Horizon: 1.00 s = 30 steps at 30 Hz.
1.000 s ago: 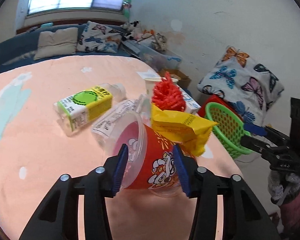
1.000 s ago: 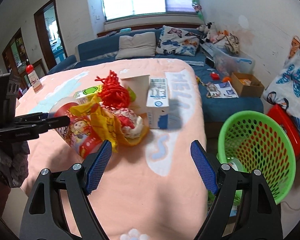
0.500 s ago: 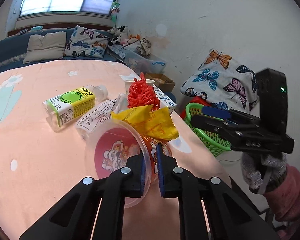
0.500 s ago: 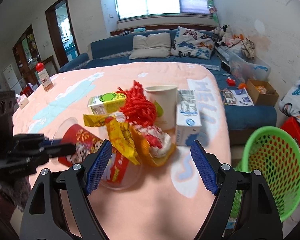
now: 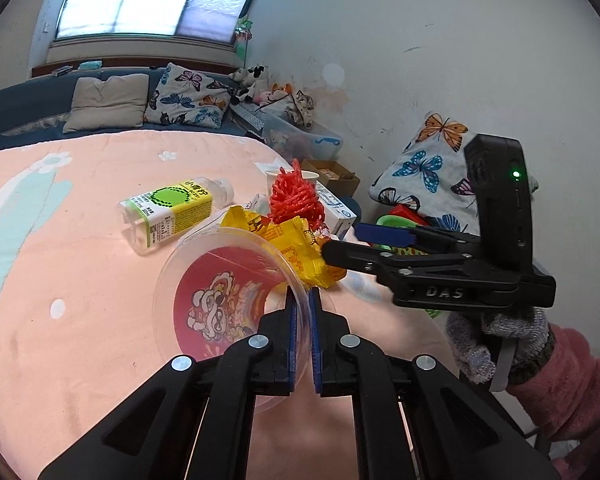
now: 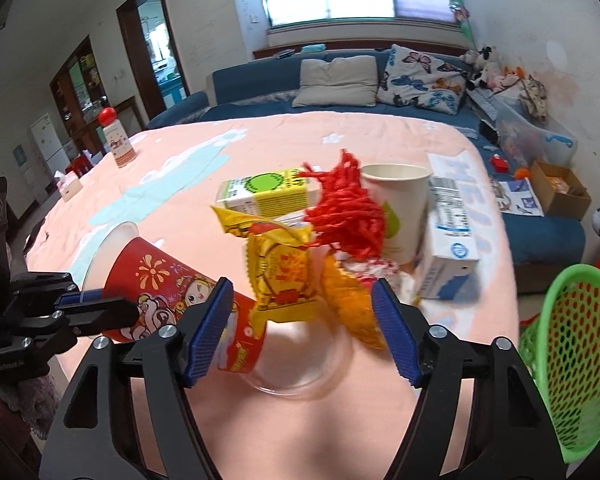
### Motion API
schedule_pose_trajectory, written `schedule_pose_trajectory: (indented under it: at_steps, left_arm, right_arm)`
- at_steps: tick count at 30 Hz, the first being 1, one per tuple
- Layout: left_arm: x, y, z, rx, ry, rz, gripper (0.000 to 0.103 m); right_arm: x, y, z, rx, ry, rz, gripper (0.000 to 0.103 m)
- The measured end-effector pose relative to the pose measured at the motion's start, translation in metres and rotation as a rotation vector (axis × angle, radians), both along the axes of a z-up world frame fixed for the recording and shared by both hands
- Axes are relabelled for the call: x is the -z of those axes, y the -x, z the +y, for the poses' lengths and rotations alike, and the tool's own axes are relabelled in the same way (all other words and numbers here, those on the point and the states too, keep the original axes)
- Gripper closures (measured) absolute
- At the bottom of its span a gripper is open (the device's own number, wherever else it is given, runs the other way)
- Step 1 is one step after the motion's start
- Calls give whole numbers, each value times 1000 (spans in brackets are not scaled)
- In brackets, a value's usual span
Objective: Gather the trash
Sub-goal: 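Grasp the yellow snack wrapper with the right gripper and lift it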
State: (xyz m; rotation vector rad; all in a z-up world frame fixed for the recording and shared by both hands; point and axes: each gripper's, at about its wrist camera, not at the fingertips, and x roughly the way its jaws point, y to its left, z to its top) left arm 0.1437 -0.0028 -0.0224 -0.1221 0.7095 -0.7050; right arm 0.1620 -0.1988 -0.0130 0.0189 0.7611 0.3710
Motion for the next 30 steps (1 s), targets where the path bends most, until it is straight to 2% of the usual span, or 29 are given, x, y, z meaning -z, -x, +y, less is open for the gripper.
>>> schedule_pose_trajectory:
  at_steps: [7,12,19,25,30]
  left_arm:
    - [1,2,3,-4,10,2,97]
    - [2,4,5,-6,18,4,97]
    - [1,9,7,-13,19,1,97]
    - [-2,16,9,-25,25,-2,97]
    - [-15,27,10,-28,29,-39,97]
  right_arm:
    - [5,-7,24,-44,-12,20,50]
    - [13,-18,27,-35,-41,59,61]
    - [18,-19,19,-21,-81,85,84]
    - [7,-7,11,-21,-113,56,87]
    - [-10,12,-4,-19,-147,14,88]
